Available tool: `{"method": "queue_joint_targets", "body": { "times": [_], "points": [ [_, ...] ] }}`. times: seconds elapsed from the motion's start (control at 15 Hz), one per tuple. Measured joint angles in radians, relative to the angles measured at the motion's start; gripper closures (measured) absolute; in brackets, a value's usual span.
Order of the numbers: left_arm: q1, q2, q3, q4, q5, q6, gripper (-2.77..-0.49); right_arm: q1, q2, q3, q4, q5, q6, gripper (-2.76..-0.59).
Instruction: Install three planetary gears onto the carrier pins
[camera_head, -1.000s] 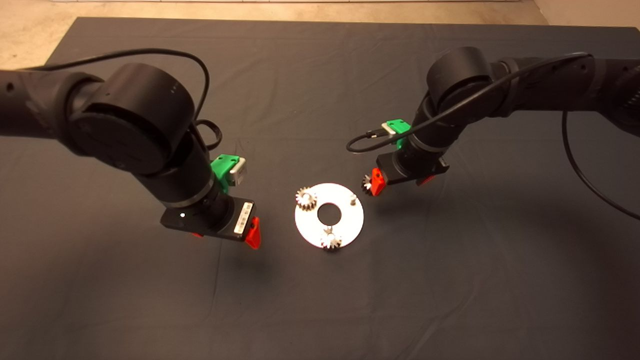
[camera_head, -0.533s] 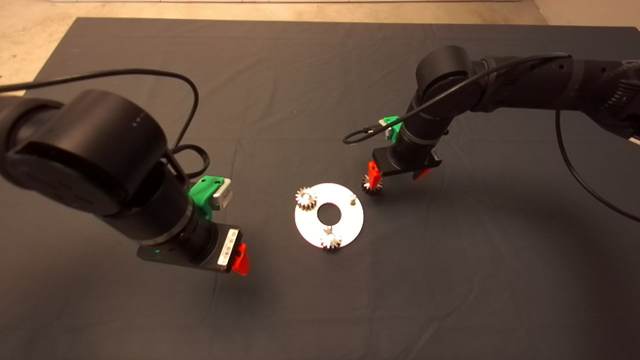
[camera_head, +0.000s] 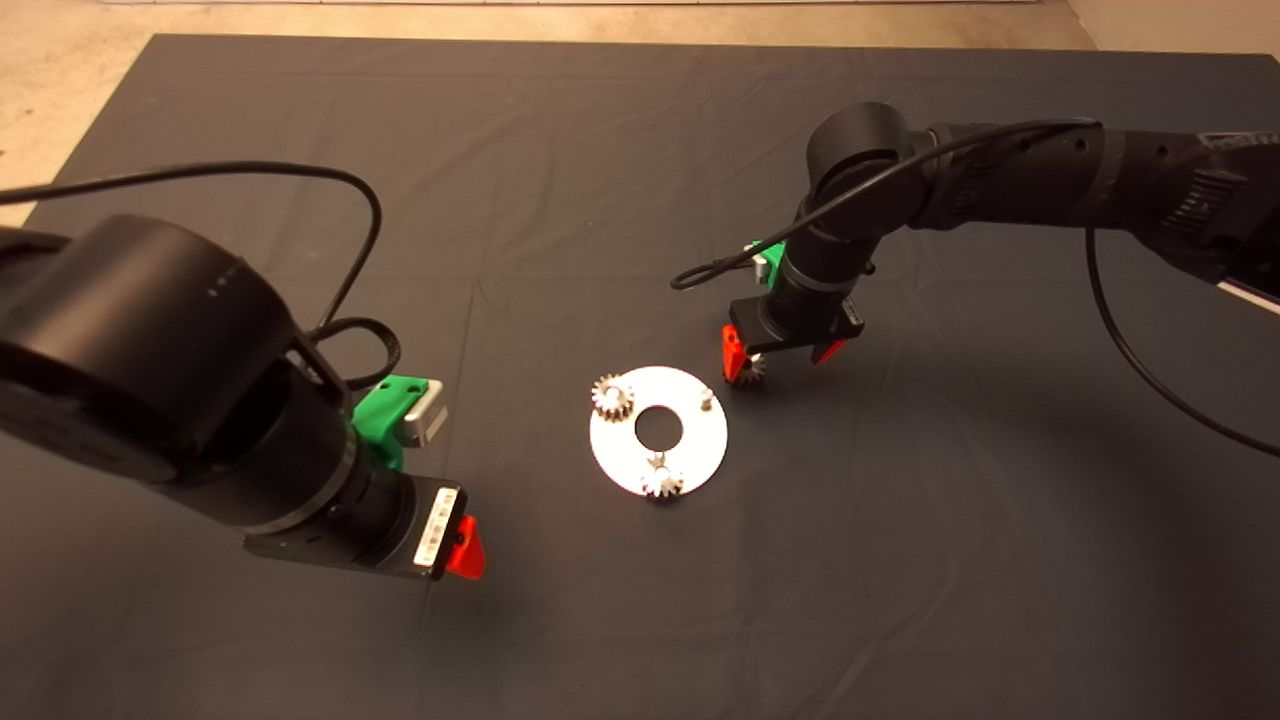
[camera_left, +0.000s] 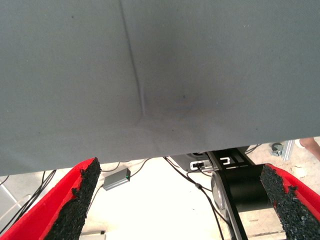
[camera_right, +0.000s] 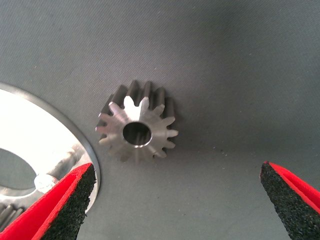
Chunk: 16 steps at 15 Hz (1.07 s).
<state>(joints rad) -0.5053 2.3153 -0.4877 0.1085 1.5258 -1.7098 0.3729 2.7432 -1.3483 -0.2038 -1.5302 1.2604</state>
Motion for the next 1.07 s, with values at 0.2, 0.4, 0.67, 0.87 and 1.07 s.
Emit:
{"method": "queue_joint_targets", "body": {
  "times": [0.2, 0.4, 0.67, 0.87, 1.07],
  "points": [
    [0.000, -0.001, 0.008, 0.000, 0.000, -0.004, -2.33, -0.008, 0.005, -0.017, 0.000, 0.000, 0.000, -2.46],
    [0.000, -0.007, 0.011, 0.000, 0.000, -0.006, -2.33, -0.016, 0.014, -0.034, 0.000, 0.000, 0.000, -2.46],
    [0.000, -0.013, 0.013, 0.000, 0.000, -0.006, -2.33, -0.016, 0.033, -0.052, -0.001, 0.000, -0.003, -2.46],
    [0.000, -0.013, 0.014, 0.000, 0.000, -0.006, -2.33, -0.017, 0.040, -0.073, -0.002, 0.000, -0.008, -2.46],
    [0.000, -0.014, 0.018, 0.000, 0.000, -0.006, -2.33, -0.023, 0.050, -0.082, -0.003, 0.000, -0.014, -2.46]
  ]
}}
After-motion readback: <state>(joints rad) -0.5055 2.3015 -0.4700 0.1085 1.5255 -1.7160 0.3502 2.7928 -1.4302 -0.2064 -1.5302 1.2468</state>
